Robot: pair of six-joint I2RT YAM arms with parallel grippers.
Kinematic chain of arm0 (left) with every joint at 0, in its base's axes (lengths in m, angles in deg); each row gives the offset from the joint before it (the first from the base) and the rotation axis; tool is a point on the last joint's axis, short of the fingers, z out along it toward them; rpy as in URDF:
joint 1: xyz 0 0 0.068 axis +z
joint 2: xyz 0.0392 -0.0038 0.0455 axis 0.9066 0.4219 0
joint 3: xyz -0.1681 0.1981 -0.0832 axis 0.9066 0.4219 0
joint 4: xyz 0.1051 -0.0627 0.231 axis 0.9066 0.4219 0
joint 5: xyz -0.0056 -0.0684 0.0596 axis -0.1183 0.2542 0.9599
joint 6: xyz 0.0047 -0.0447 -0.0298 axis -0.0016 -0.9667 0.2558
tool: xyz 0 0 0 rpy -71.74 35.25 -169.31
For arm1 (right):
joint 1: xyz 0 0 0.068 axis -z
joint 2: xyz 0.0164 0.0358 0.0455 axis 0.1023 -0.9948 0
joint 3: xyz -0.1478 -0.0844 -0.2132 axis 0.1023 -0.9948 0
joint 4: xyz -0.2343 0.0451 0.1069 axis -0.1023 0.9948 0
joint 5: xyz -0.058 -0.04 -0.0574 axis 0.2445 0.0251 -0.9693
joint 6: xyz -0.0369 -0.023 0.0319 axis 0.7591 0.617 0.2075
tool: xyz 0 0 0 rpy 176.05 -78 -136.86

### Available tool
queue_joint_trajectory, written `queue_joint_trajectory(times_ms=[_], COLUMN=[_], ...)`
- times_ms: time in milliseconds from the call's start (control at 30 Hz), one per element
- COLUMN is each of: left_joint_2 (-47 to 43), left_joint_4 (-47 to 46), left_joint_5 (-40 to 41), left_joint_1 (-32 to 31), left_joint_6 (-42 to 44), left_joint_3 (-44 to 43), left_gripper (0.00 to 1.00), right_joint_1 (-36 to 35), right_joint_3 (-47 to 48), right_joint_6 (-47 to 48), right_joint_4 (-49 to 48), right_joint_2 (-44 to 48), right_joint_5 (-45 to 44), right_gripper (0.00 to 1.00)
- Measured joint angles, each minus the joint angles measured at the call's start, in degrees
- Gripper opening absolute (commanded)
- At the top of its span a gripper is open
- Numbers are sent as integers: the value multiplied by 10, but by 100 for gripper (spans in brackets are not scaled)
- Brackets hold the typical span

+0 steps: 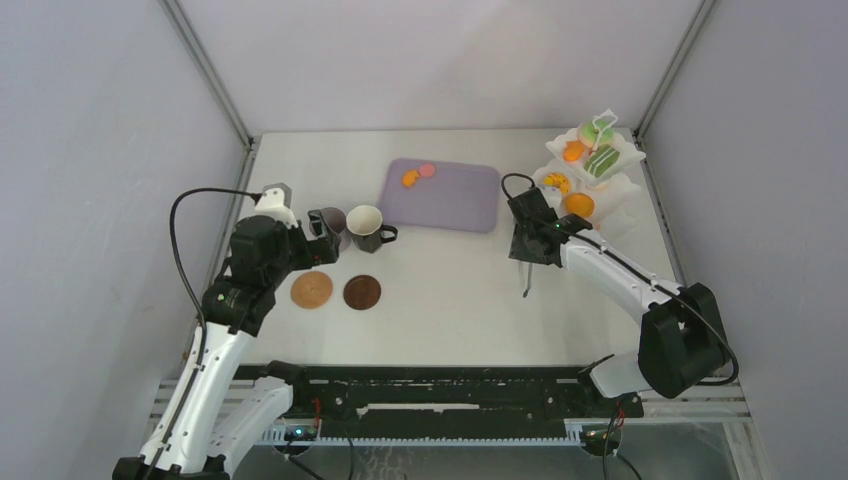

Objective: Serve the afternoon tea

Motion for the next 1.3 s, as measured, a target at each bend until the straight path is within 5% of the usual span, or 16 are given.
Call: queue_joint_trajectory(times_ms=[433, 900, 1300], left_joint_2=[9, 16, 16], left_joint_4=[0, -1, -1], left_joint_5=[-5, -6, -6], left_joint_1=[0, 0, 0], left_joint_6=[-1, -1, -1], left_joint_3=[0, 0, 0], left_gripper=[99, 99, 100], right_joint_1=[91, 128, 124], right_joint_3=[-25, -25, -25], right_joint_6=[5, 5, 5], right_joint_4=[-41, -121, -123], right_joint_2=[4, -67, -69], right_joint_5=[3, 23, 30], right_gripper=[23, 45, 51])
